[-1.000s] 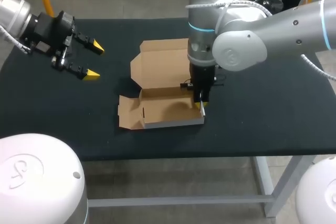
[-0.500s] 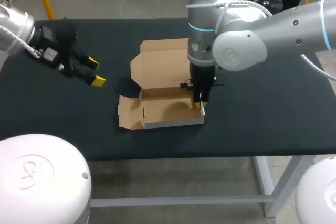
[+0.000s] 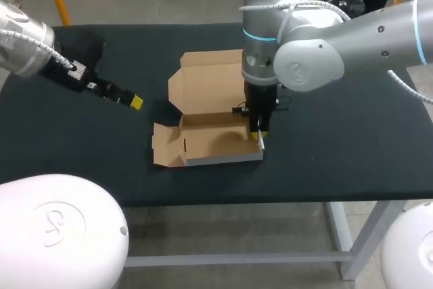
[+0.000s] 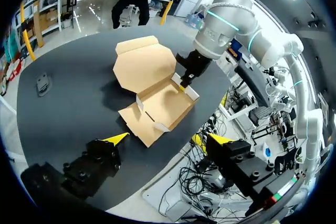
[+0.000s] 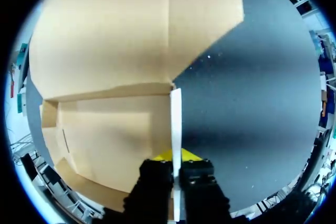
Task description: Assemble the packaging by folding the flat box into shape, placing the metal phone stand inside, and closing the box properly
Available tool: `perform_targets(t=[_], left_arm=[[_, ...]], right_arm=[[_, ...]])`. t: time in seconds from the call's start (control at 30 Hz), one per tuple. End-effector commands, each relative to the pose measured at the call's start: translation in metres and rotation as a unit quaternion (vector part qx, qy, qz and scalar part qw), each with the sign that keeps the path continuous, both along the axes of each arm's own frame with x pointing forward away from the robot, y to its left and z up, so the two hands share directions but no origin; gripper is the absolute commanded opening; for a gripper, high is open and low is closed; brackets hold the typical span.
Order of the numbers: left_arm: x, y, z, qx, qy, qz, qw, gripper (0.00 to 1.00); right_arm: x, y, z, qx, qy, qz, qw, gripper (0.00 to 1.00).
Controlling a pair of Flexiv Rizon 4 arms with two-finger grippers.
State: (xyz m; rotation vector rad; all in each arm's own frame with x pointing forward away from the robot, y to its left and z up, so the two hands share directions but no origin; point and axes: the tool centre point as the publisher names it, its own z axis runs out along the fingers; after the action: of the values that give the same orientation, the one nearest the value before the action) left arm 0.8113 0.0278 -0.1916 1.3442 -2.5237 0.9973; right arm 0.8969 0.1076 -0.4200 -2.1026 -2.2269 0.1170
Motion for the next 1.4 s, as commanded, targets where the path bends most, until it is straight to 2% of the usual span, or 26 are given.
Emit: perform_targets(t=[0.03, 0.1, 0.13, 0.17, 0.23, 0.27, 0.4, 0.5, 0.7, 0.77, 0.93, 1.0, 1.03, 1.17, 1.4], left_arm=[[0.014, 0.002, -0.003, 0.023, 0.138, 0.282, 0.949, 1.00], [0.023, 0.008, -0.011, -0.006, 0.165, 0.324, 0.932, 1.00], [0.026, 0.011, -0.016, -0.016, 0.168, 0.345, 0.923, 1.00], [0.029, 0.014, -0.022, -0.036, 0.187, 0.356, 0.915, 1.00], [0.032, 0.021, -0.032, -0.065, 0.198, 0.363, 0.908, 1.00], [0.033, 0.023, -0.037, -0.081, 0.210, 0.356, 0.907, 1.00], [0.036, 0.026, -0.057, -0.118, 0.214, 0.340, 0.908, 1.00], [0.039, 0.026, -0.068, -0.146, 0.223, 0.337, 0.903, 1.00], [0.043, 0.014, -0.090, -0.171, 0.230, 0.337, 0.897, 0.95], [0.043, 0.008, -0.100, -0.180, 0.237, 0.324, 0.898, 0.87], [0.042, -0.001, -0.120, -0.182, 0.242, 0.285, 0.909, 0.84], [0.042, -0.003, -0.127, -0.179, 0.241, 0.267, 0.916, 0.70], [0.043, -0.004, -0.130, -0.179, 0.242, 0.259, 0.918, 0.71], [0.045, -0.008, -0.142, -0.166, 0.244, 0.237, 0.926, 0.83], [0.049, -0.015, -0.160, -0.147, 0.247, 0.216, 0.933, 0.77]], right_arm=[[0.001, 0.001, 0.001, -0.002, 0.003, 0.000, 1.000, 0.00], [0.001, 0.001, 0.001, -0.002, 0.003, 0.000, 1.000, 0.00], [0.001, 0.001, 0.001, -0.002, 0.003, 0.000, 1.000, 0.00], [0.001, 0.001, 0.001, -0.002, 0.003, 0.000, 1.000, 0.00], [0.001, 0.001, 0.001, -0.002, 0.003, 0.000, 1.000, 0.00], [0.001, 0.001, 0.001, -0.002, 0.003, 0.000, 1.000, 0.00], [0.001, 0.001, 0.001, -0.002, 0.003, 0.000, 1.000, 0.00], [0.001, 0.001, 0.001, -0.002, 0.003, 0.000, 1.000, 0.00], [0.001, 0.001, 0.001, -0.002, 0.003, 0.000, 1.000, 0.00], [0.001, 0.001, 0.001, -0.002, 0.003, 0.000, 1.000, 0.00], [0.001, 0.001, 0.001, -0.002, 0.003, 0.000, 1.000, 0.00], [0.001, 0.001, 0.001, -0.002, 0.003, 0.000, 1.000, 0.00], [0.001, 0.001, 0.001, -0.002, 0.003, 0.000, 1.000, 0.00], [0.001, 0.001, 0.001, -0.002, 0.003, 0.000, 1.000, 0.00], [0.001, 0.001, 0.001, -0.002, 0.003, 0.000, 1.000, 0.00]])
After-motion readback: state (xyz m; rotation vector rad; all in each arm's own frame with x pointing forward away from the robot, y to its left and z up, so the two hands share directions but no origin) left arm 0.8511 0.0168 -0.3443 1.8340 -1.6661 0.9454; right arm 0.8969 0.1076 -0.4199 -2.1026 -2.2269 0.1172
